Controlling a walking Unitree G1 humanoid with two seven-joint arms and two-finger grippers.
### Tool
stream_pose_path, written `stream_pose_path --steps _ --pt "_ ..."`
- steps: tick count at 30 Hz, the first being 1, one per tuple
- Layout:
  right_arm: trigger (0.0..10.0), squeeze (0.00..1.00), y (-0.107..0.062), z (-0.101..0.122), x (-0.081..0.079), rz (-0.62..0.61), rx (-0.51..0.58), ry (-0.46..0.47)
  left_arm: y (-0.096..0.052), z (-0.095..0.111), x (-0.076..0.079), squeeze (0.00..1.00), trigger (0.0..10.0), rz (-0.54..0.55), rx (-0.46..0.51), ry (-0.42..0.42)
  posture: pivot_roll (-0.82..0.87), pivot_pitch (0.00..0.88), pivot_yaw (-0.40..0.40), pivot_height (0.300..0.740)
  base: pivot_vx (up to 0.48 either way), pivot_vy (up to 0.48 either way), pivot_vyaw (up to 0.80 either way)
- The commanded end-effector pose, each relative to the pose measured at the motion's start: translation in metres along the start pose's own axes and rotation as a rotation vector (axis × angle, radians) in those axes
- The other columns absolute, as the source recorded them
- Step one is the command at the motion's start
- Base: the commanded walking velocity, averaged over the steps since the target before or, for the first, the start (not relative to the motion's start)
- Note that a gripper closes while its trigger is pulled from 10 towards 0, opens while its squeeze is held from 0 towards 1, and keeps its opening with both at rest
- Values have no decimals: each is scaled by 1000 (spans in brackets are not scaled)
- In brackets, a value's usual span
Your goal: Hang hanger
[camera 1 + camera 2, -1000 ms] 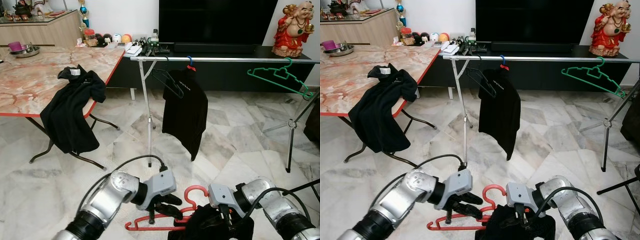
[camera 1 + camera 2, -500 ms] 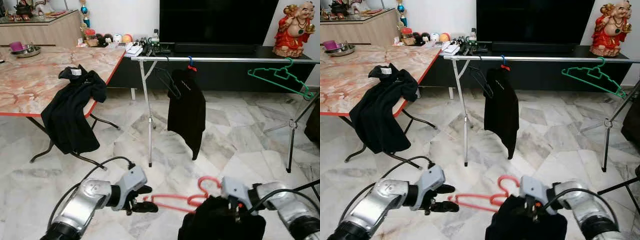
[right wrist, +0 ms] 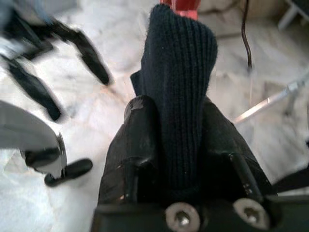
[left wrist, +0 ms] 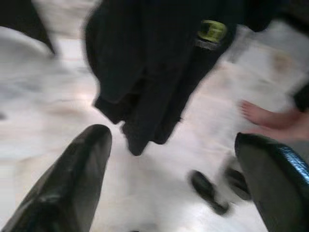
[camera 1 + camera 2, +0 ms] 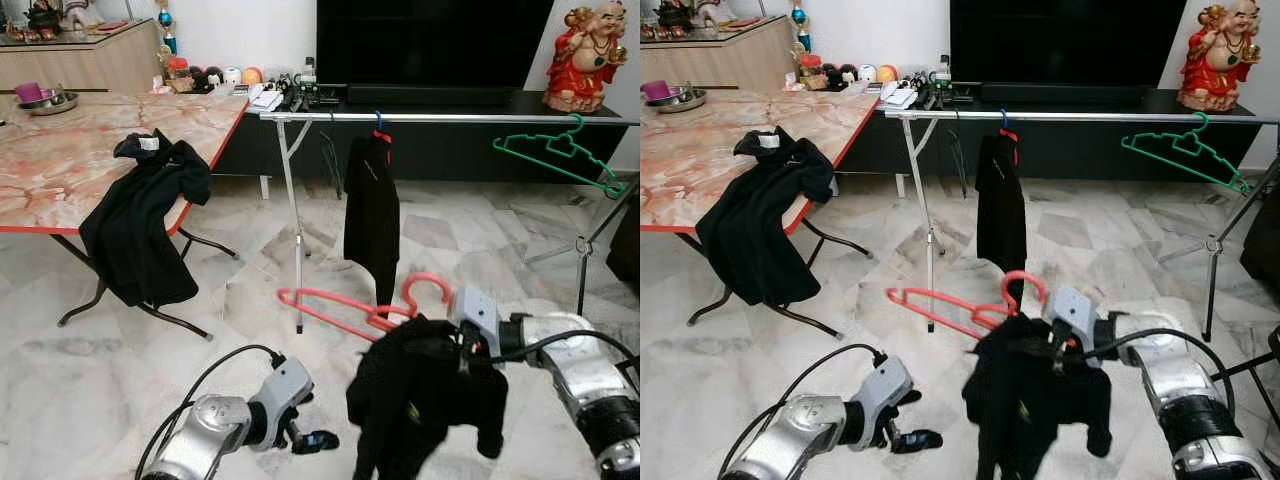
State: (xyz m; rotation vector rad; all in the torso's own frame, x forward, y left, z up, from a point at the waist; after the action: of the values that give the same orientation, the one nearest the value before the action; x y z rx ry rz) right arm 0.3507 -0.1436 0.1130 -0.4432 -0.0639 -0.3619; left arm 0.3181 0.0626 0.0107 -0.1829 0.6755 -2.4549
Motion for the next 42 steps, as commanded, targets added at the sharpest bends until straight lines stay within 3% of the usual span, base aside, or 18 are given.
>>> stream_pose_path --steps 1,5,11,16,20,28,32,35,38,42 --pt "0 0 -1 26 3 5 69 -56 1 1 -15 0 10000 103 2 19 22 28 -11 740 0 0 0" --pt "0 0 3 37 -4 37 81 -91 6 3 -28 0 10000 210 11 62 17 22 -15 740 0 0 0" --pt "0 0 10 44 -5 38 87 -98 16 7 -26 0 10000 233 16 126 15 19 -18 740 0 0 0" --pt "0 0 21 58 -8 35 107 -130 20 -3 -23 0 10000 237 -35 243 17 16 -19 740 0 0 0" --pt "0 0 24 64 -12 44 124 -148 21 -4 -21 0 10000 223 -30 216 17 13 -18 740 0 0 0" --pt "0 0 30 81 -18 46 155 -193 24 -11 -13 0 10000 134 -67 270 15 3 -17 740 0 0 0" --pt "0 0 31 84 -23 50 162 -201 25 -9 -13 0 10000 145 -65 272 14 0 -16 740 0 0 0" --pt "0 0 31 87 -24 48 166 -201 25 -10 -16 0 10000 167 -76 279 14 0 -16 740 0 0 0" --pt "0 0 30 90 -25 49 173 -206 22 -17 -28 0 10000 242 -142 331 9 0 -17 740 0 0 0" --pt "0 0 30 92 -26 49 175 -207 15 -22 -45 0 10000 353 -181 323 7 0 -18 740 0 0 0"
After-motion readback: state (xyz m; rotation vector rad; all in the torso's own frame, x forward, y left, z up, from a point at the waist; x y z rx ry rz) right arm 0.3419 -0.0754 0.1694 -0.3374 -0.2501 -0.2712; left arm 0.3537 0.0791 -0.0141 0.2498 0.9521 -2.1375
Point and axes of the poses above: a point about 5 cm out from each wrist's last joint towards the gripper, its own y axis pointing out of the wrist towards the gripper, its own z axis along the axis of the wrist's last joint, x = y × z, the point moved 6 cm from there along y, pointing out of the wrist towards the gripper, and after that the axes turned 1 degree about y, right-handed, at the moved point
